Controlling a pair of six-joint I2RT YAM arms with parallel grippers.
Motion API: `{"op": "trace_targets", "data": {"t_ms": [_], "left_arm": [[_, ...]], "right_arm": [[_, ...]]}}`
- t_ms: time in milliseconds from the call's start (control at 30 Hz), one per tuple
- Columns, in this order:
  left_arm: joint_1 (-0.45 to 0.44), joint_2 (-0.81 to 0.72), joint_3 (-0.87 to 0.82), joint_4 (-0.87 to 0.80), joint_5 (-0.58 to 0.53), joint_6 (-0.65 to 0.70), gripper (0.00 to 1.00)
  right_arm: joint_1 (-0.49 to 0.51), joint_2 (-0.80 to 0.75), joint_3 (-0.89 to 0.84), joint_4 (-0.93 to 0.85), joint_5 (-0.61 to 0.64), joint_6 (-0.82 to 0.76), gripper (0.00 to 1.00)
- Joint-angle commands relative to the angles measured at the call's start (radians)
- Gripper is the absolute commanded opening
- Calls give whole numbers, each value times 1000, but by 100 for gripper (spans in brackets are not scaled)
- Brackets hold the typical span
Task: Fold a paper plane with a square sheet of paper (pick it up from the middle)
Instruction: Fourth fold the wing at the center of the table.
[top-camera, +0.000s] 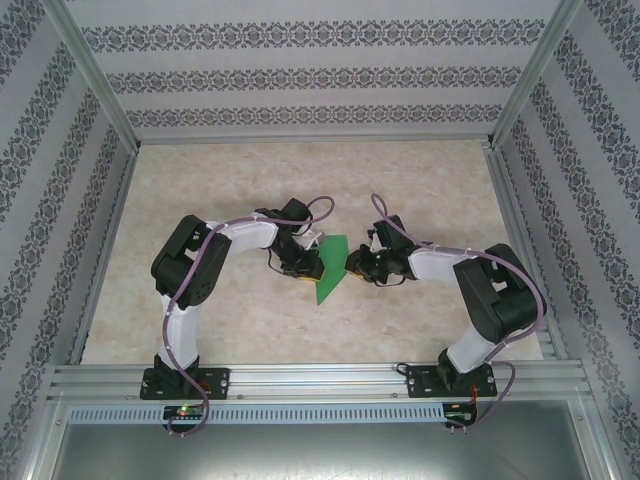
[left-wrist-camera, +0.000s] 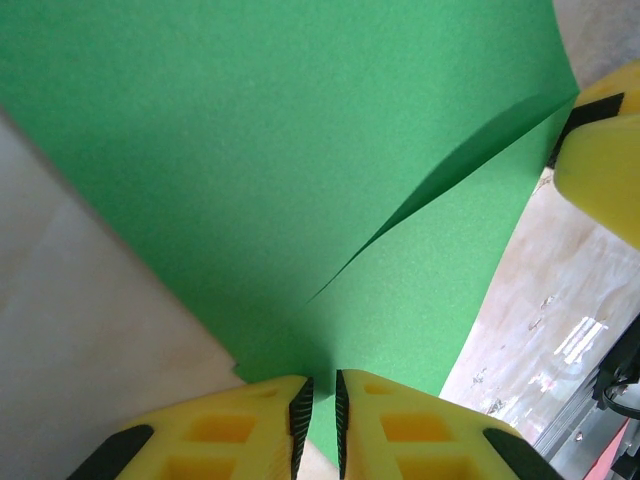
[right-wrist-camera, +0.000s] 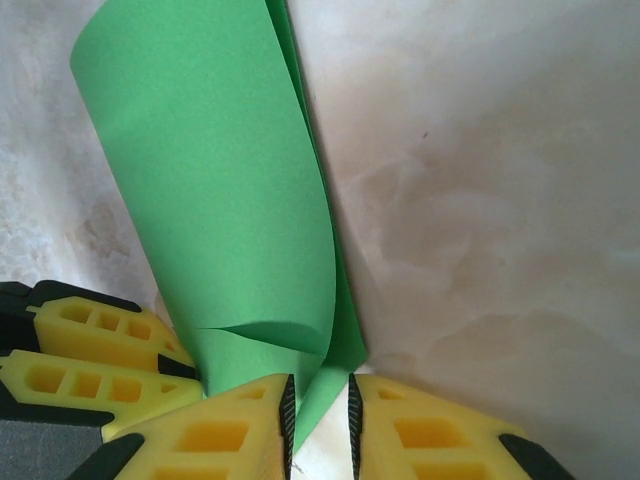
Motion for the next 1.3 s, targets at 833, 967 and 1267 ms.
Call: {"op": "trace_targets", "data": {"t_ms": [833,967,1267], "left_arm": [[-4,64,-44,-51,-199,14,22],[-4,40,-24,-54,-186,2,22],[-3,-45,46,-66,-177,-38,26]], "right_arm": [[8,72,8,98,-62,21,7],[9,81,24,36,-30,-18,2],[13,83,37,-39,15,-60,0]]}}
